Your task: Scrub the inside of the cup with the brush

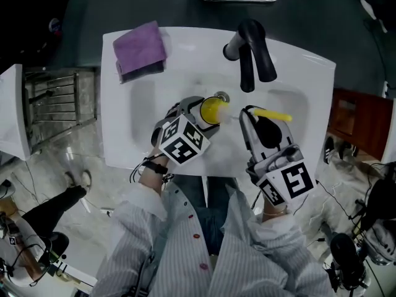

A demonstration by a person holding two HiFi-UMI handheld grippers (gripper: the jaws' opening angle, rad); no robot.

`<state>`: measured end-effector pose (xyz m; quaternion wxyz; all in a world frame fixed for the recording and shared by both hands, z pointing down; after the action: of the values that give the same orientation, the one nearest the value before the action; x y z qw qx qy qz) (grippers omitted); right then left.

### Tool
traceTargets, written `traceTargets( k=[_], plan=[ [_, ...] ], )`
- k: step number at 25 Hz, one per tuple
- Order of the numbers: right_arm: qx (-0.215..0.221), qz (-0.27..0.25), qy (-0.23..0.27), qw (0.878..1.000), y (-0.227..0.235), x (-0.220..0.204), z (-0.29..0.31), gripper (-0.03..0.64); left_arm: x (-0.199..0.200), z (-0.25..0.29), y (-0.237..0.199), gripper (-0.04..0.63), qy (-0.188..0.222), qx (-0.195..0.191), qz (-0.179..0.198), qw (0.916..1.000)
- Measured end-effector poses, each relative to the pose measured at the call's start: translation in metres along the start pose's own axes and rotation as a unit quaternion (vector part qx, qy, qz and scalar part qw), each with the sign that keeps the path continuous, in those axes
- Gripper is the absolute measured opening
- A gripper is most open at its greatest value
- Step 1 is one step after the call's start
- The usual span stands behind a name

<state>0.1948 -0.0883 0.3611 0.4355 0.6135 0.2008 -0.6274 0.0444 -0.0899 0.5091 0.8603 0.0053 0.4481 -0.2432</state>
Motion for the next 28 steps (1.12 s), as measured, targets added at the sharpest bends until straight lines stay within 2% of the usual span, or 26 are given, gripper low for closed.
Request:
traceTargets(
  k=[6, 16, 22, 28],
  plan=[
    [0.029, -0.065, -0.073, 0.995, -0.012, -0.029, 0.017, 0.057, 0.002, 0.0, 0.0, 0.37, 0.002, 0.003, 0.001, 1.0],
    [0.094, -0.087, -0.117, 0.985, -0.046, -0.035, 0.024, 0.058, 0.0, -0.001, 0.0, 0.37, -0.002, -0.001, 0.007, 1.0],
    [0.104, -0.089, -0.111, 0.984, -0.042, -0.028, 0.051, 0.057, 0.0, -0.002, -0.001, 0.37, -0.004, -0.003, 0.01, 0.9999],
    [0.086, -0.073, -0.095, 0.989, -0.014, -0.023, 0.057, 0.055, 0.0, -0.002, -0.001, 0.368, -0.004, -0.004, 0.011, 0.9999]
  ],
)
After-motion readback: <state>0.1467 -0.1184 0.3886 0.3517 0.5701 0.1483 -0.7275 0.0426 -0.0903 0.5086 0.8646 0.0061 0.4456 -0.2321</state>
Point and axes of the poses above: the fingertips, and each gripper's own axes: z forward along the fingers, y to its right, x out of its top, the point moved 9 cm from there along -z, backward along the fingers, and after that the axes turned 13 degrees about y, right-handed, at the moved point
